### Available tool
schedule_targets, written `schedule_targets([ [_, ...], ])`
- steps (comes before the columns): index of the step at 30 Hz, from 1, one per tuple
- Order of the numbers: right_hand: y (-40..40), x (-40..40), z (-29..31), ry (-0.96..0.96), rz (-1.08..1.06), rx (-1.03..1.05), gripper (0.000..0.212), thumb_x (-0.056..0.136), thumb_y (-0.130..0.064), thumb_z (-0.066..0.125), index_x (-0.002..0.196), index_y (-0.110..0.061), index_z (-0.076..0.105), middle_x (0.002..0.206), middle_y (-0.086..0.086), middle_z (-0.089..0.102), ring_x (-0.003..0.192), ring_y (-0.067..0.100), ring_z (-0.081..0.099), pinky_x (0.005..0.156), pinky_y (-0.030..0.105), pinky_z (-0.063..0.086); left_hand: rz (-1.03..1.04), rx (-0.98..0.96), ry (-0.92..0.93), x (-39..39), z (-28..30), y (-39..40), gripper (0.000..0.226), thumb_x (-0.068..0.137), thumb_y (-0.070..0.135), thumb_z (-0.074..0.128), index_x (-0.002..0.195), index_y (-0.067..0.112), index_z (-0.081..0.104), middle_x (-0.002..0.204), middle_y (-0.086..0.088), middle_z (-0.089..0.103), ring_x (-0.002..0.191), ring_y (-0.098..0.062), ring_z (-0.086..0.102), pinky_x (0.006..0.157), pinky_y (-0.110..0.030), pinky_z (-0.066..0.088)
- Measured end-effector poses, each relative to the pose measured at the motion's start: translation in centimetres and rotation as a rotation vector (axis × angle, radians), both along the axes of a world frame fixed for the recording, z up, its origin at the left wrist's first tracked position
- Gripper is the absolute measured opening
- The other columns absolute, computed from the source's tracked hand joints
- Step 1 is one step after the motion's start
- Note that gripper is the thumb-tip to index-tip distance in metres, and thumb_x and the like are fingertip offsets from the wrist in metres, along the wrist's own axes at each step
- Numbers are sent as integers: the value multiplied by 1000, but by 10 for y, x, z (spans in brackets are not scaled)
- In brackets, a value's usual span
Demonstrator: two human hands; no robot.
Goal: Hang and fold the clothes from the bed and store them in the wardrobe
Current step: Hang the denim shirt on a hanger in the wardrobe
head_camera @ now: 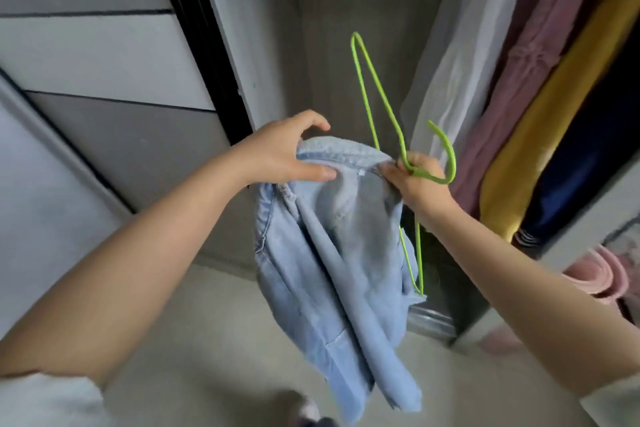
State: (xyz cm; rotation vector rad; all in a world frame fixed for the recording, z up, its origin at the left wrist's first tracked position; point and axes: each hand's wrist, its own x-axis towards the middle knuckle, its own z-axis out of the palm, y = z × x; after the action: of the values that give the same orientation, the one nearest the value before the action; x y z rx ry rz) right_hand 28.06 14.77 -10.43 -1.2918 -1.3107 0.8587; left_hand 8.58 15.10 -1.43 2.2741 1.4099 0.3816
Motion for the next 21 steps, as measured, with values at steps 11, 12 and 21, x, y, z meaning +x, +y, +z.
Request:
schedule_targets([
  [11, -45, 37, 36, 313, 105, 43, 50, 84, 5, 57, 49, -22, 34, 40, -14, 34, 41, 2, 33, 49, 19, 30, -53, -189, 235, 5, -118, -22, 63, 68, 16, 79, 125, 10, 52, 103, 4, 54, 108, -19, 55, 72, -19, 36],
  [12, -48, 36, 38, 295, 126, 39, 54, 84, 5, 57, 44, -24, 35, 40, -13, 34, 42, 3, 33, 50, 21, 30, 34, -168, 181, 3, -134, -23, 41, 70, 21, 73, 106, 6, 62, 95, -3, 60, 101, -24, 60, 69, -25, 39],
  [21, -81, 64, 34, 259, 143, 47, 56, 79, 4, 60, 37, -24, 36, 43, -12, 32, 42, 3, 30, 45, 17, 28, 206, 12, -225, 45, -195, -52, 48, 82, 19, 65, 120, -9, 51, 117, -25, 56, 114, -36, 50, 91, -38, 39],
])
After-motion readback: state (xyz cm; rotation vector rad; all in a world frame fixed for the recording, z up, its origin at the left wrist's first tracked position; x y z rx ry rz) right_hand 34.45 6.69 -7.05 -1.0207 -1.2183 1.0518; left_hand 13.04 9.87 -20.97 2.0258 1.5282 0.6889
